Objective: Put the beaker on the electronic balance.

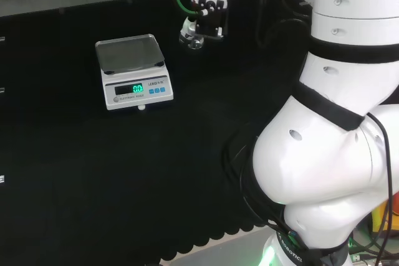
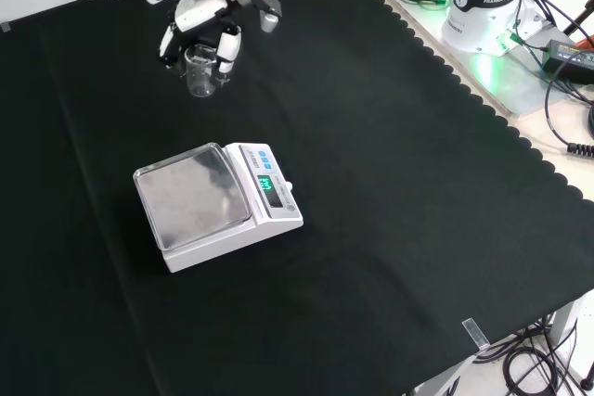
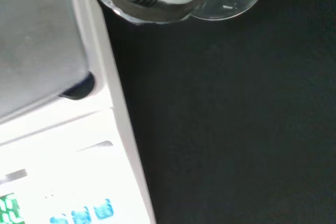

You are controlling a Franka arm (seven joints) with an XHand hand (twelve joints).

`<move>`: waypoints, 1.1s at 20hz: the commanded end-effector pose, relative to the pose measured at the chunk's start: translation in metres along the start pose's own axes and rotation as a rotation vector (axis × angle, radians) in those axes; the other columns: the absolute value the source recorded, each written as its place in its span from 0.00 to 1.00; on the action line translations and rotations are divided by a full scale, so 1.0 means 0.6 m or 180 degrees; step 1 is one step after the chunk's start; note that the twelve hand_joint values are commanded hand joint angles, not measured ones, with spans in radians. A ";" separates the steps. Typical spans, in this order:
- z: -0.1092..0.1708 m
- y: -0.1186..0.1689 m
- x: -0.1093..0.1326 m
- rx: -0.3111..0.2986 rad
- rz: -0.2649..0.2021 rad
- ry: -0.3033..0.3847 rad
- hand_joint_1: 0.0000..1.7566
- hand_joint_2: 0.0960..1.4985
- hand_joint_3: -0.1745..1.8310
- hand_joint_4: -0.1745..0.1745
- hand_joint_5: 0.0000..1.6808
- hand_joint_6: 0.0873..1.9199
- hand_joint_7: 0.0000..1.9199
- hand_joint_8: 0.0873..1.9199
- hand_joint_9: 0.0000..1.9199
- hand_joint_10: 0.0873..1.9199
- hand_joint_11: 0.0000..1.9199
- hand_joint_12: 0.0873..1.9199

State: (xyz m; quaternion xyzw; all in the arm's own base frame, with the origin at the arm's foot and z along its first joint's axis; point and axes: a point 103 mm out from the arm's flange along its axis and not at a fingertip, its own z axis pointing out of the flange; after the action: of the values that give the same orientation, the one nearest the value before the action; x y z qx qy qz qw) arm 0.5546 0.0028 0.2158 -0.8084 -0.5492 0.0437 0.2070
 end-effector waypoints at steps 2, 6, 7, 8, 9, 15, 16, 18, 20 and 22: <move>-0.009 0.012 0.082 0.0203 -0.0182 -0.0016 0.77 0.81 0.00 0.00 0.35 0.55 0.47 0.62 0.54 0.58 0.64 0.64; -0.020 0.019 0.116 0.0251 -0.0250 -0.0050 0.77 0.81 0.00 0.00 0.34 0.54 0.47 0.62 0.54 0.58 0.64 0.63; -0.021 0.020 0.125 0.0252 -0.0274 -0.0060 0.77 0.81 0.00 0.00 0.33 0.54 0.47 0.62 0.54 0.58 0.64 0.63; -0.021 0.022 0.135 0.0256 -0.0300 -0.0064 0.77 0.81 0.00 0.00 0.33 0.54 0.47 0.62 0.54 0.58 0.64 0.63; -0.019 0.024 0.144 0.0259 -0.0325 -0.0070 0.77 0.81 0.00 0.00 0.33 0.54 0.47 0.62 0.54 0.58 0.64 0.63; 0.007 0.036 0.198 0.0323 -0.0464 -0.0120 0.77 0.81 0.00 0.00 0.33 0.54 0.47 0.62 0.54 0.57 0.64 0.63; 0.012 0.038 0.205 0.0335 -0.0482 -0.0120 0.77 0.81 0.00 0.00 0.32 0.54 0.47 0.62 0.54 0.57 0.64 0.63; 0.024 0.040 0.217 0.0353 -0.0519 -0.0108 0.74 0.81 0.00 0.00 0.32 0.54 0.47 0.64 0.54 0.57 0.65 0.63; 0.036 0.042 0.226 0.0370 -0.0551 -0.0099 0.73 0.82 0.00 0.00 0.32 0.54 0.47 0.65 0.54 0.56 0.65 0.62; 0.048 0.043 0.233 0.0373 -0.0587 -0.0091 0.73 0.82 0.00 0.00 0.32 0.54 0.47 0.65 0.54 0.56 0.65 0.62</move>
State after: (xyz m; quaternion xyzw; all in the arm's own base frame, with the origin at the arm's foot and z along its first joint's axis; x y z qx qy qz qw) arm 0.6246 0.1069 0.2133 -0.7527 -0.6089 0.0657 0.2414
